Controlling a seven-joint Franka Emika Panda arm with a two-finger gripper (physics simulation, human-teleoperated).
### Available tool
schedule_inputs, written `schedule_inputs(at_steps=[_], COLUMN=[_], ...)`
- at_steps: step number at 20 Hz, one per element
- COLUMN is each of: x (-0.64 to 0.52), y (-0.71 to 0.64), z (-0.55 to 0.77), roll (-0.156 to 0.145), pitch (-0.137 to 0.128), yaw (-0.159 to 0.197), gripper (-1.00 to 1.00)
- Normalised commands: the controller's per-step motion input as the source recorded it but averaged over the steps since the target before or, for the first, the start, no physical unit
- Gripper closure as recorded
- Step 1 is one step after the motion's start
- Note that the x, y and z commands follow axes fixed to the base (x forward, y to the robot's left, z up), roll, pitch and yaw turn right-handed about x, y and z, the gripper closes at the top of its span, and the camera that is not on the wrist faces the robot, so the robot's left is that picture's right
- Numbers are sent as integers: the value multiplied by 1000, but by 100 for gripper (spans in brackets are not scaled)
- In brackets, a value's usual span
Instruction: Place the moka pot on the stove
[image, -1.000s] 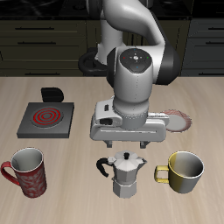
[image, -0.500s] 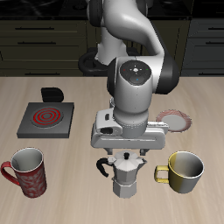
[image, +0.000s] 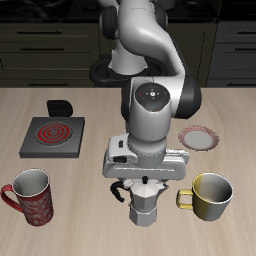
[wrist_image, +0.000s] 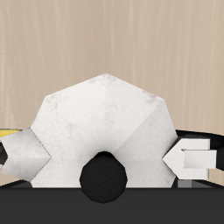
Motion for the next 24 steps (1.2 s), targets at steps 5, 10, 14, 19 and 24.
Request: schedule_inputs(at_steps=[5,10,14,19,24], x=[56,-40,-163,-119,-290], y=[-191,-160,-66,-141,-73], z=[-182,123,294,274,285], roll=[-24,-6,8,-27,7], pitch=[12,-15,-55,-40,-51], yaw=[6,-15,-8,-12,-11], gripper=[100,100,100,100,100])
